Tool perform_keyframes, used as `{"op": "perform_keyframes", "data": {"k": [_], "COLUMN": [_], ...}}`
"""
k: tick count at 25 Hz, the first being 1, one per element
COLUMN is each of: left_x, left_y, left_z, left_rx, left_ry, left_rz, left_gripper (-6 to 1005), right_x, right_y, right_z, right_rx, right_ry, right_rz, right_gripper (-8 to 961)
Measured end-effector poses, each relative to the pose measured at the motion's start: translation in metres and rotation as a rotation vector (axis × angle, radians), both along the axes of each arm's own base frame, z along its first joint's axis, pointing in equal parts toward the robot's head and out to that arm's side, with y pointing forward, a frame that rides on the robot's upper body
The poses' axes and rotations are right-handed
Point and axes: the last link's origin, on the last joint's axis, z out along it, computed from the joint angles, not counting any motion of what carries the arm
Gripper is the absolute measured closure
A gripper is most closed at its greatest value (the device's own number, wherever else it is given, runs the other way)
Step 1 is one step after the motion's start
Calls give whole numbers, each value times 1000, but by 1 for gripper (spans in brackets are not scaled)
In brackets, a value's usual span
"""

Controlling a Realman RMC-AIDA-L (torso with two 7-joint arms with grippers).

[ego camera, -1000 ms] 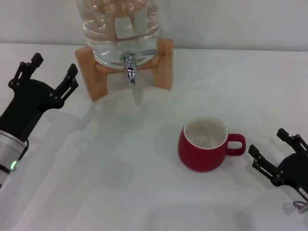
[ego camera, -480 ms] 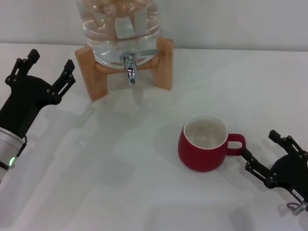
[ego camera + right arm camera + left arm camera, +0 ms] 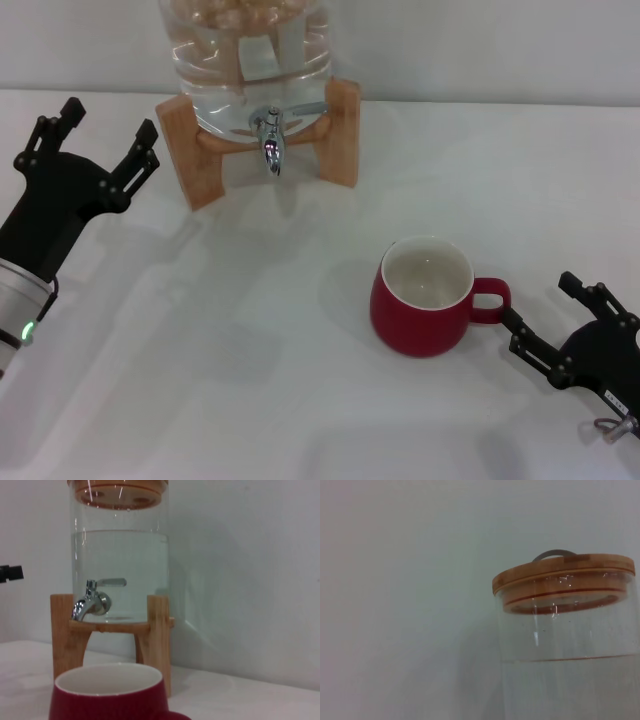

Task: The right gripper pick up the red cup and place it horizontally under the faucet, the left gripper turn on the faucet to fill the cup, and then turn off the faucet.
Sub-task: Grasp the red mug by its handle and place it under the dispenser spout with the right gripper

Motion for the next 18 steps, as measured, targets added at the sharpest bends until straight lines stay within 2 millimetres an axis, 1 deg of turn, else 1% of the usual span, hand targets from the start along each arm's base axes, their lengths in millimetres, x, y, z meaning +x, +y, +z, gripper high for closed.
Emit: {"op": "perform_keyframes", "data": {"k": [9, 18], "left_x": [0, 0], "left_y": [2, 2], "left_z": [-1, -1], "left_rx": [-5, -8], "left_ry": [4, 5], "left_rz": [7, 6], "left_gripper": [124, 124], "right_x": [2, -3], "right_y": [0, -2], "right_z": [1, 0], "right_rx": [13, 9], "right_ry": [-53, -43], "right_rz": [21, 52], "right_gripper": [113, 116]}}
